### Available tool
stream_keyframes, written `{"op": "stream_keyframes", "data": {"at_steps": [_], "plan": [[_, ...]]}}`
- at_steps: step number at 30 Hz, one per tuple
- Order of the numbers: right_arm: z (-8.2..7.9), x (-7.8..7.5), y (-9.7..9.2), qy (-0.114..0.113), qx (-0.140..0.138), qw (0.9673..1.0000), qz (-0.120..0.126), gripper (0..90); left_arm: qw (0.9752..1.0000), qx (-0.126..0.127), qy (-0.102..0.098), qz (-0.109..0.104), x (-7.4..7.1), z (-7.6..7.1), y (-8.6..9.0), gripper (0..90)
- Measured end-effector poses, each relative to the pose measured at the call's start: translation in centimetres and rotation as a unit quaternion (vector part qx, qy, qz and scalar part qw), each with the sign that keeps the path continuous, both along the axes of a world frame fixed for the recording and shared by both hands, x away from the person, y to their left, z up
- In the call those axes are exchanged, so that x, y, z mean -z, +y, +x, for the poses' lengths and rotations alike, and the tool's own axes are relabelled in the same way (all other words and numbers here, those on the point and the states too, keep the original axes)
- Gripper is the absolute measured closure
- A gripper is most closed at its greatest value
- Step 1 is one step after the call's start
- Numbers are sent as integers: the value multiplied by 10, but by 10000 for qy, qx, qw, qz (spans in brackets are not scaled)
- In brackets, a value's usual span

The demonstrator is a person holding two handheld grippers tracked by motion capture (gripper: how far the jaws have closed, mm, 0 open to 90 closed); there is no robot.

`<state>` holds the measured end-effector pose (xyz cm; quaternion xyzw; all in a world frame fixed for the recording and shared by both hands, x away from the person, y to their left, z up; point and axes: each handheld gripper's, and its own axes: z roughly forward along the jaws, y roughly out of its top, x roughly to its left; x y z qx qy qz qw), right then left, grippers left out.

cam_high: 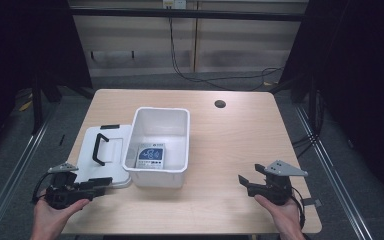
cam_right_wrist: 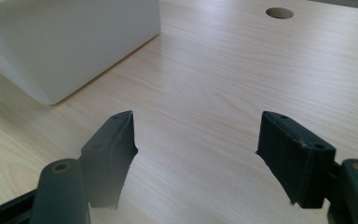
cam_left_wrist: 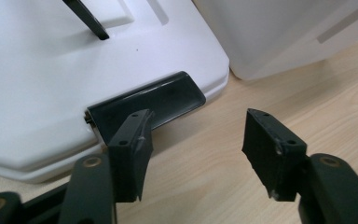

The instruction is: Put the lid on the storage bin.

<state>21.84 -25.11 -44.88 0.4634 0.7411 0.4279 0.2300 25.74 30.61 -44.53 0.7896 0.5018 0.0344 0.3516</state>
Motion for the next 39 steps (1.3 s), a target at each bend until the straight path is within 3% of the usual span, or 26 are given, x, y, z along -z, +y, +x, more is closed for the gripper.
{"op": "stream_keyframes", "data": {"at_steps": [2, 6, 9, 12, 13, 14, 15, 19, 21, 23, 26, 28, 29, 30, 34, 37, 39], "plan": [[-1, 0, 1, -44, -30, 10000, 24, 270, 9999, -22, 83, -54, 0, 0, -1, 523], [-3, -2, 2, -46, -52, 9999, 79, 266, 9999, -47, 122, 100, -1, 1, -3, 527], [-5, -4, 3, -79, -67, 9999, 67, 265, 9999, -47, 124, 48, -4, 2, -3, 521], [-8, -5, 5, -128, -79, 9999, 73, 259, 9999, -79, 54, 39, -10, 3, -4, 513], [-8, -5, 5, -96, -76, 9999, 70, 255, 9999, -48, 18, -98, -14, 3, -4, 505], [-8, -5, 5, -96, -76, 9999, 70, 255, 9999, -48, 18, -98, -14, 3, -4, 508], [-8, -5, 5, -20, -57, 9999, 107, 255, 9998, -93, -105, -103, -20, 4, -3, 512], [-7, -5, 5, 118, -3, 9998, 159, 254, 9997, -68, -214, -131, -29, 5, -3, 494], [-6, -5, 5, 137, -1, 9998, 163, 254, 9999, -17, -131, -92, -31, 8, -3, 487], [-7, -5, 5, 157, -28, 9997, 162, 254, 9997, 23, 52, -231, -33, 14, -3, 494], [-6, -5, 6, 161, -56, 9998, 143, 252, 9995, 120, 157, -251, -34, 18, -3, 469], [-6, -5, 6, 194, -59, 9997, 166, 242, 9993, 220, 209, -208, -35, 21, -3, 416], [-6, -5, 6, 191, -54, 9996, 186, 236, 9995, 223, 207, -82, -36, 23, -4, 400], [-6, -5, 6, 191, -54, 9996, 186, 236, 9996, 207, 185, 19, -37, 25, -4, 400], [-6, -5, 6, 195, -47, 9997, 169, 234, 9993, 260, 258, 48, -41, 31, -5, 404], [-6, -5, 6, 198, -52, 9997, 165, 233, 9995, 188, 223, 114, -46, 35, -8, 412], [-6, -4, 6, 199, -49, 9997, 166, 233, 9992, 125, 301, 228, -49, 37, -11, 396]]}}
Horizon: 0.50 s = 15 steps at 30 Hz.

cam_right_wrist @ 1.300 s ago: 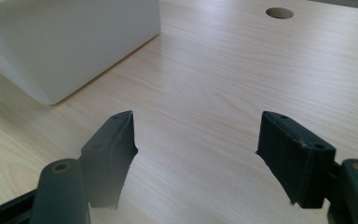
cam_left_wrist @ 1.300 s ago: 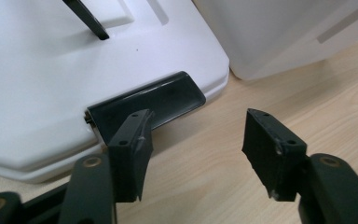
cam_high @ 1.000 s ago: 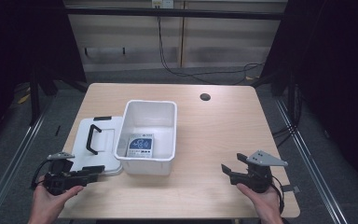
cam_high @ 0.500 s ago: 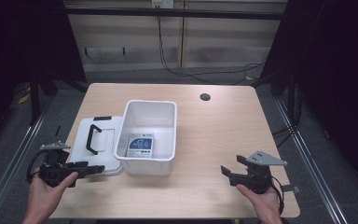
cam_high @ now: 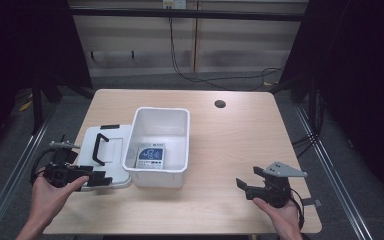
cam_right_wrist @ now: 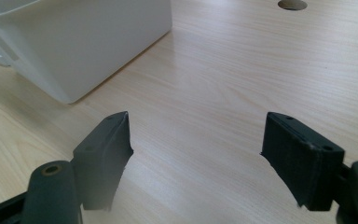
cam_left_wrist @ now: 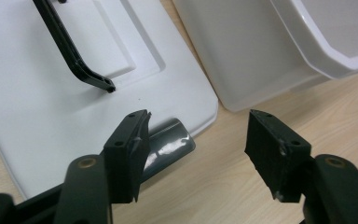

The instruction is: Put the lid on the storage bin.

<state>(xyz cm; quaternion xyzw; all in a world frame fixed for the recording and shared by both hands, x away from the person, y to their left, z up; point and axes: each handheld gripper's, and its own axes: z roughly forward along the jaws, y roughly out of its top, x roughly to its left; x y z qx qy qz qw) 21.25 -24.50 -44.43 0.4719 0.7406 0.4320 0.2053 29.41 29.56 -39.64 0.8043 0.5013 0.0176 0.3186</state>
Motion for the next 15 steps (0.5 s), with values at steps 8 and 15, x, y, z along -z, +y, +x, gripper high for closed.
{"op": "stream_keyframes", "data": {"at_steps": [8, 15], "plan": [[0, 0, 1, -8, -82, 10000, -1, 229, 9999, 2, 58, 114, -8, 12, -7, 458], [0, 1, 2, 31, -96, 9999, 15, 228, 9992, -119, 85, 385, -13, 24, -9, 532]]}}
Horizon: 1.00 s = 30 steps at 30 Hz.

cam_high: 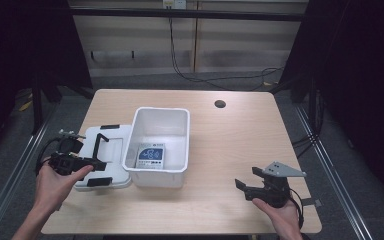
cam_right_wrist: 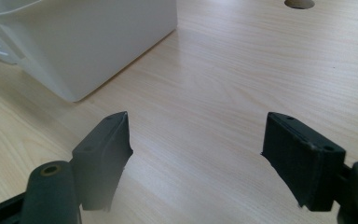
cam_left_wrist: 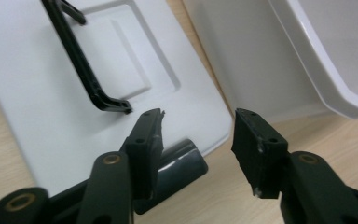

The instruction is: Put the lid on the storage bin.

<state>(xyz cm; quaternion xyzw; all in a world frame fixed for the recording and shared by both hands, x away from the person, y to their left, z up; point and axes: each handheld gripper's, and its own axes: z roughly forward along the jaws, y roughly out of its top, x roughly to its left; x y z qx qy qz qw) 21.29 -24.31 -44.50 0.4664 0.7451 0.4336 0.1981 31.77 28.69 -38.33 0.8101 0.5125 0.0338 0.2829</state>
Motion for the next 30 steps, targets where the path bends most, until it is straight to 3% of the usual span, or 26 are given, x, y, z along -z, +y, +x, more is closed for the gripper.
{"op": "stream_keyframes", "data": {"at_steps": [7, 12, 16, 19, 22, 24, 30], "plan": [[0, 0, 1, 21, -42, 10000, 14, 229, 9997, -216, 22, 105, -8, 13, 4, 563], [0, 1, 1, 56, -38, 10000, -16, 230, 9984, -411, 159, 364, -11, 26, 2, 571], [1, 1, 1, 92, -68, 9999, -38, 230, 9970, -656, 250, 325, -13, 38, 4, 591], [1, 2, 2, 110, -92, 9999, -62, 229, 9954, -724, 427, 450, -10, 49, 4, 605], [1, 2, 1, 140, -99, 9998, -102, 229, 9951, -732, 506, 430, -8, 54, 4, 600], [2, 3, 1, 144, -91, 9998, -94, 229, 9945, -810, 510, 430, -7, 57, 4, 540], [2, 3, 2, 170, -111, 9998, -86, 229, 9932, -749, 763, 451, -4, 69, 3, 555]]}}
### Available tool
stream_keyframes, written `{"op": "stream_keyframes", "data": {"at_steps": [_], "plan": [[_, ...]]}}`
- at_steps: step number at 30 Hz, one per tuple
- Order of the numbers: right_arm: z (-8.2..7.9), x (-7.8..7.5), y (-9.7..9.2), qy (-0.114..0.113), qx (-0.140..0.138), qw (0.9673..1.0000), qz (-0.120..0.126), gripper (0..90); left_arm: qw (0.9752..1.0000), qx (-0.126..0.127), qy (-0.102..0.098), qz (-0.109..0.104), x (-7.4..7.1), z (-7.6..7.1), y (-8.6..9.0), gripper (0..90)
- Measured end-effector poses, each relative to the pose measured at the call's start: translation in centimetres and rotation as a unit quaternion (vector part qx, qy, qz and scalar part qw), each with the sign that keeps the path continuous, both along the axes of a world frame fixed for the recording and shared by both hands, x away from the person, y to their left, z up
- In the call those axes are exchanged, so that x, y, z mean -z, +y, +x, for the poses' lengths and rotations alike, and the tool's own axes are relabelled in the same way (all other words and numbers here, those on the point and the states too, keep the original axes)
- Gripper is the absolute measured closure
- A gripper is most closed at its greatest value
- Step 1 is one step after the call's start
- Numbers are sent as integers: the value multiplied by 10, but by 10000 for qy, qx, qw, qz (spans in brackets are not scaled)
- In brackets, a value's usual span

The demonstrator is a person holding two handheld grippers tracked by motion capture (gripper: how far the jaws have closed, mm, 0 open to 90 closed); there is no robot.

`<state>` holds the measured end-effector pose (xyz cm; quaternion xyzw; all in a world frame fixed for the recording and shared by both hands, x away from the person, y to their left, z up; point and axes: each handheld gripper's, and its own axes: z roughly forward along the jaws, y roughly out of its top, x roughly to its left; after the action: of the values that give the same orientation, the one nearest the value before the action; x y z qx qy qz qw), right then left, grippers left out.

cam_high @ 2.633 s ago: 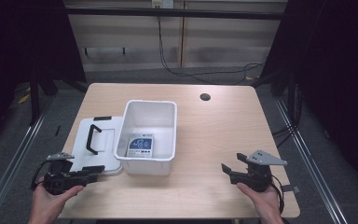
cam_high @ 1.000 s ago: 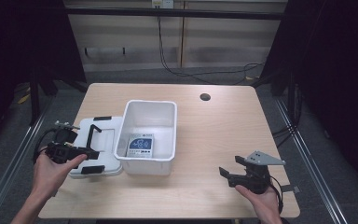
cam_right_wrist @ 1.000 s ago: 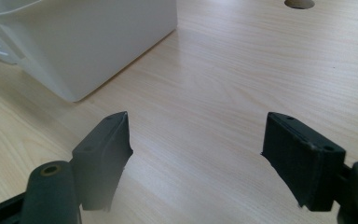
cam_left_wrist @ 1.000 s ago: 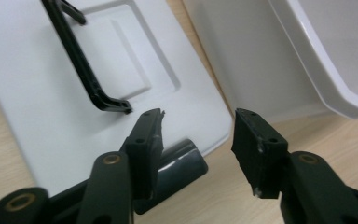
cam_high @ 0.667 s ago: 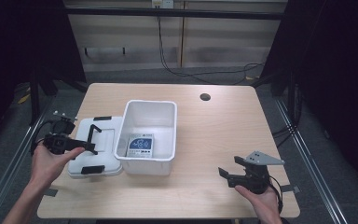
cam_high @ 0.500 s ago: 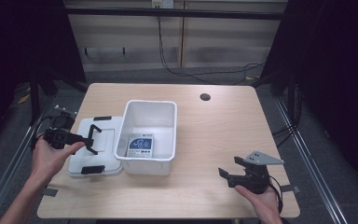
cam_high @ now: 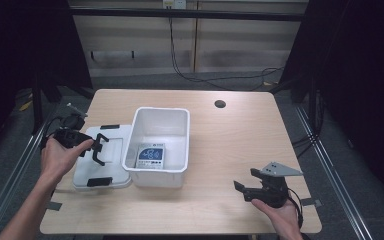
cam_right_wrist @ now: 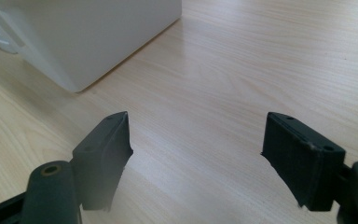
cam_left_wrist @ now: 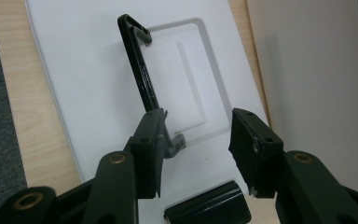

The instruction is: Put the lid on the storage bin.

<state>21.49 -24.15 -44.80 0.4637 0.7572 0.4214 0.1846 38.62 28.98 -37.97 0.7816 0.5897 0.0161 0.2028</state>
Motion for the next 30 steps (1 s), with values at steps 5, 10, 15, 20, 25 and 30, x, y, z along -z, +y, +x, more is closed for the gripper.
{"op": "stream_keyframes", "data": {"at_steps": [5, 10, 15, 20, 25, 30], "plan": [[0, 0, 0, -3, -22, 10000, 8, 229, 9997, -119, 80, 204, 2, 9, -3, 608], [0, 0, 0, 13, -38, 10000, 13, 229, 9986, -315, 229, 351, 10, 17, -2, 648], [1, 1, 1, 33, -52, 10000, 7, 229, 9977, -412, 334, 426, 12, 25, 0, 670], [1, 1, 1, 41, -67, 10000, -11, 228, 9972, -381, 434, 483, 16, 30, -6, 675], [1, 2, 1, 64, -83, 9999, -2, 228, 9959, -498, 539, 538, 26, 36, -6, 681], [1, 2, 1, 90, -105, 9999, -9, 227, 9945, -583, 623, 601, 31, 40, -9, 709]]}}
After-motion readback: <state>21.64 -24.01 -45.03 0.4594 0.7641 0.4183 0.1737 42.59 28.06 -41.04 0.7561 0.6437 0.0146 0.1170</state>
